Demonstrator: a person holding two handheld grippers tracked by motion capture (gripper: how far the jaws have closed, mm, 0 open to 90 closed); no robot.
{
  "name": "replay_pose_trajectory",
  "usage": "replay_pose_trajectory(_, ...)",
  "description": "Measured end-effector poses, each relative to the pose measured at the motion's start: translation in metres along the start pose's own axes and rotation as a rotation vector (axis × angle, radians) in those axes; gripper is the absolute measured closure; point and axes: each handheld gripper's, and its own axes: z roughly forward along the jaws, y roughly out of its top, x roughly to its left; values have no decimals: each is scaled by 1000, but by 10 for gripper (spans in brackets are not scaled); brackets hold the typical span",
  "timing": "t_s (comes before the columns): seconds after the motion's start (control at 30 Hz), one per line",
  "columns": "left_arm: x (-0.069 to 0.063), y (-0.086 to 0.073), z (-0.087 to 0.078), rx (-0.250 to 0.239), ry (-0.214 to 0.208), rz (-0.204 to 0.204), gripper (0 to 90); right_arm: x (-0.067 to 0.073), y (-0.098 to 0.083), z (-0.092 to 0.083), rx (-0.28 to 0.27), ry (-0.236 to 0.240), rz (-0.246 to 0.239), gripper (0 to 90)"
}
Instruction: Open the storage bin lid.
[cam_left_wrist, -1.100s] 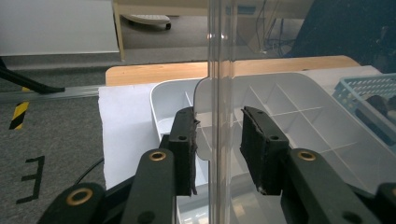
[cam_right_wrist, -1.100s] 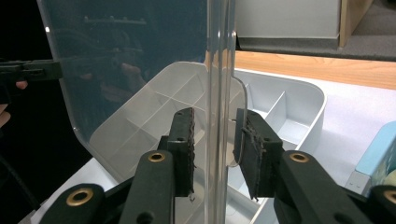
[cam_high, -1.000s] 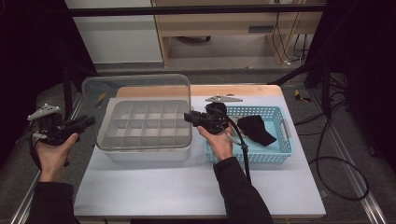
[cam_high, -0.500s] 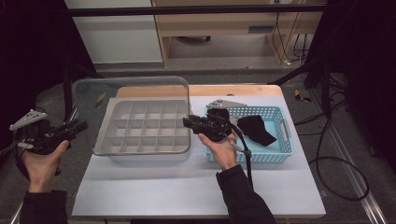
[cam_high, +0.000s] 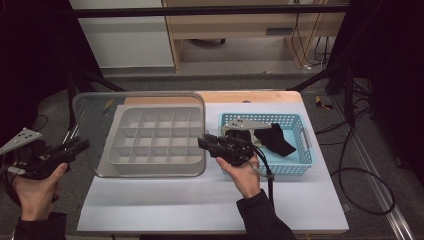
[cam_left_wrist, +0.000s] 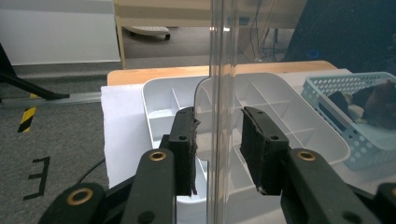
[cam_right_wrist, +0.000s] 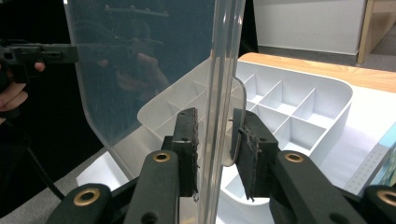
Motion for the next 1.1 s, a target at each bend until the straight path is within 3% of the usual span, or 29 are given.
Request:
replay_pose_trajectory(0.5,-6,-30,-23,35,6,-16,653,20,-28,-10,45,25,1,712)
replay_pose_trajectory(0.77,-5,-43,-38,50,14,-31,652,36,-38,-13,71,35,-12,713)
replay_pose_trajectory(1.1,-1,-67,-47,86,13,-56,651,45,-55,-12,102,61,-10,719)
